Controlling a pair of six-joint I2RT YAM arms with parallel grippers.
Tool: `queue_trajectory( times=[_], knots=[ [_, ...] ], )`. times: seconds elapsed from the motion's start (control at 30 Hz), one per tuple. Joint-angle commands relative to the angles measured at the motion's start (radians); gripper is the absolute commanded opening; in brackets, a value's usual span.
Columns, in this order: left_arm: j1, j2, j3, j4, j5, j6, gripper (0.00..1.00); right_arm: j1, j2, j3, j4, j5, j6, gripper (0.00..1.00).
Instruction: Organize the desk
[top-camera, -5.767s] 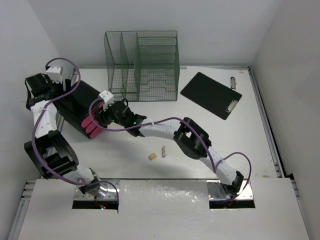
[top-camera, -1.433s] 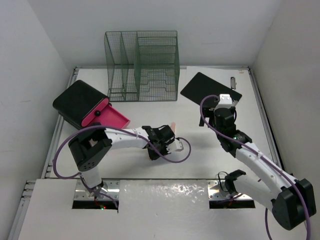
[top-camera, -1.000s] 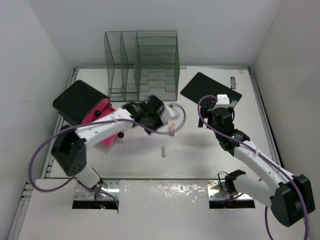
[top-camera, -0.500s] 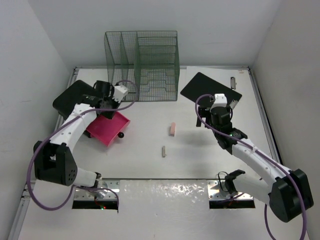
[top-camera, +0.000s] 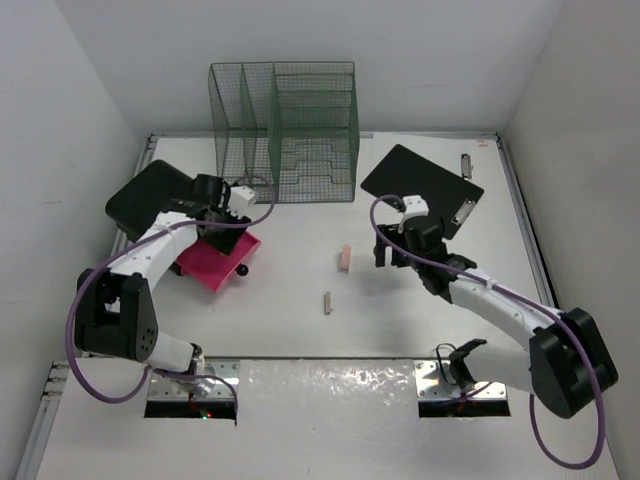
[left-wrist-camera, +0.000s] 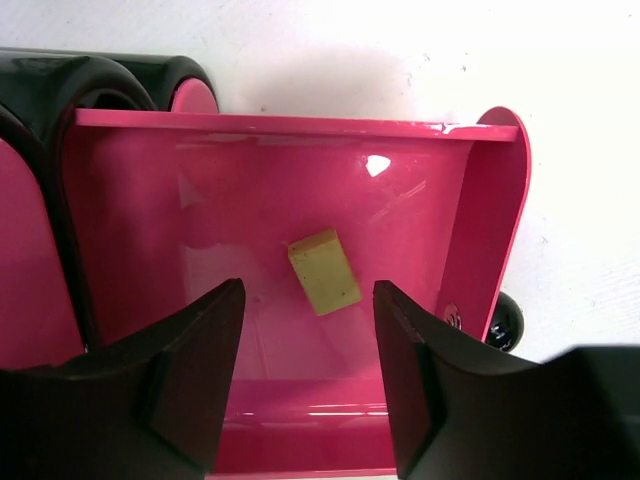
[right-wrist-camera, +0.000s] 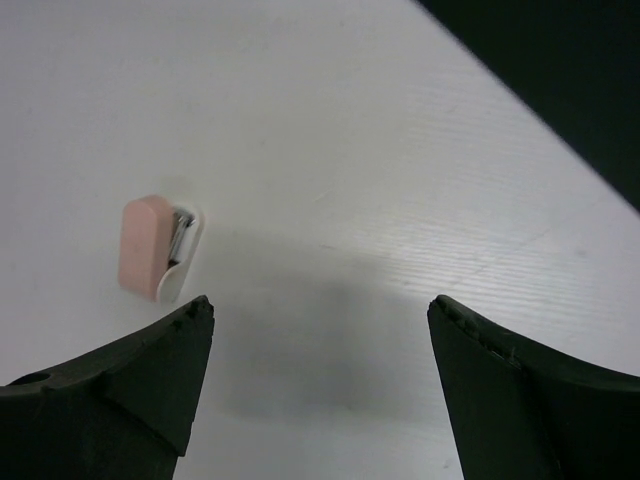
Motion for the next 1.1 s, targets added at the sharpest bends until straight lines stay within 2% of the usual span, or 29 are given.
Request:
queue_trajectory(
  times=[0.0, 0.13, 0.23, 0.3, 0.43, 0.6, 0.7, 0.93, 1.07],
  knots=[
    [-0.001, -0.051, 0.014, 0.029, -0.008, 0.009, 0.54, 0.076, 0.048, 0.041, 0.029, -0.049, 0.033, 0.84],
    [-0.003, -0.057, 0.077, -0.017, 0.085, -0.005, 0.55, 0.2, 0.132, 0.096, 0.017, -0.026, 0.036, 0.77],
    [-0.004, -0.065, 0.129, -0.061, 0.172, -0.007, 0.55, 0.263, 0.201, 0.128, 0.023, -0.095, 0.062, 0.67],
    [-0.003, -0.082, 0.152, -0.076, 0.18, -0.002, 0.55, 0.305, 0.24, 0.133, 0.031, -0.115, 0.088, 0.6],
    [-0.001, -0.12, 0.224, -0.112, 0.186, 0.013, 0.59, 0.357, 0.303, 0.156, 0.033, -0.169, 0.136, 0.59],
    [0.009, -0.128, 0.244, -0.1, 0.085, 0.016, 0.61, 0.403, 0.359, 0.181, 0.019, -0.184, 0.188, 0.61],
    [0.054, -0.139, 0.27, -0.1, 0.093, 0.027, 0.62, 0.426, 0.422, 0.207, 0.005, -0.195, 0.196, 0.6],
    [0.262, -0.16, 0.33, -0.07, 0.148, 0.056, 0.65, 0.446, 0.498, 0.237, -0.038, -0.148, 0.194, 0.51],
    [0.359, -0.165, 0.346, -0.057, 0.176, 0.067, 0.68, 0.446, 0.504, 0.236, -0.049, -0.129, 0.191, 0.35]
  ],
)
